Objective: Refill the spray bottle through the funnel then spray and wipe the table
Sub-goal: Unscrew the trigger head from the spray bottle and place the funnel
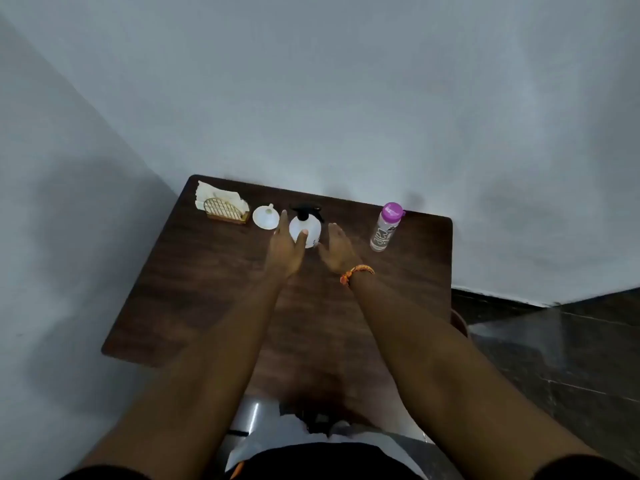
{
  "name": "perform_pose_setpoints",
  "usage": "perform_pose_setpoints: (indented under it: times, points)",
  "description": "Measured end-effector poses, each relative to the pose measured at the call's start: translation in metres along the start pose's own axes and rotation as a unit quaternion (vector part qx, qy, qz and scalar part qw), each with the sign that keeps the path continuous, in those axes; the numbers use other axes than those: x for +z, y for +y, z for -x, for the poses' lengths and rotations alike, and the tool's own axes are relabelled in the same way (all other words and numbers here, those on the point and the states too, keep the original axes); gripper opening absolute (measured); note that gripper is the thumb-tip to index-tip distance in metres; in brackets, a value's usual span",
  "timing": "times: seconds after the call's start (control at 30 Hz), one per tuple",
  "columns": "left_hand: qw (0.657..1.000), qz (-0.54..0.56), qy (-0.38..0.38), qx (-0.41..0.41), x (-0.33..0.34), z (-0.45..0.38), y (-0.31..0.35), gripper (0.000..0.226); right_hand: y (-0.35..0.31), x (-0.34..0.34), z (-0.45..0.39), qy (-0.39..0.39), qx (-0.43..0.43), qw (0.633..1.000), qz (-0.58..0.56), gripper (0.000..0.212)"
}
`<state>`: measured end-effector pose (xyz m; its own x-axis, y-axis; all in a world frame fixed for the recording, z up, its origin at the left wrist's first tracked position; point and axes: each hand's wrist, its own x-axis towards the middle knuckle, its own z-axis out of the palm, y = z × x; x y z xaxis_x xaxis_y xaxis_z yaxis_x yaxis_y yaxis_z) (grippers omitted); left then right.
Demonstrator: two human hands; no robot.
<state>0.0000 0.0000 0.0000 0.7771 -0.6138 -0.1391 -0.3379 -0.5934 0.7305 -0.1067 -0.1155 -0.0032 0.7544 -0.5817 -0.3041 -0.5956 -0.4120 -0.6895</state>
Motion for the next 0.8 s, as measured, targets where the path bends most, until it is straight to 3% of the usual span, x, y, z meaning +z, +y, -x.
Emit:
perform_pose_setpoints:
  times: [0.17, 0.3, 0.4, 0.53, 0.7, 0.8]
  points:
    - [0.997, 0.028, 0.014, -0.074, 0.005, -0.041, -0.005, 0.086, 0.033, 0.033, -0.056, 0.002, 0.064, 0.995, -0.071, 0.077]
    - [0.987, 0.135, -0.018, -0.086, 0.012, -0.063, -0.027, 0.089, 0.021, 0.028, -0.064, 0.005, 0.062, 0.993, -0.103, 0.090]
    - [0.995, 0.090, -0.037, -0.036, 0.014, -0.066, -0.028, 0.060, 0.020, 0.030, -0.075, -0.011, 0.065, 0.988, -0.138, 0.090]
    - [0.991, 0.119, -0.054, -0.016, 0.015, -0.063, -0.018, 0.026, 0.029, 0.046, -0.086, -0.024, 0.089, 0.981, -0.173, 0.096]
    - [0.992, 0.090, -0.084, -0.011, 0.020, -0.043, -0.031, 0.038, 0.024, 0.047, -0.064, 0.015, 0.086, 0.978, -0.191, 0.050]
    - [0.989, 0.088, -0.121, 0.003, 0.018, -0.023, -0.038, 0.047, 0.036, 0.053, -0.046, 0.016, 0.084, 0.976, -0.200, 0.046]
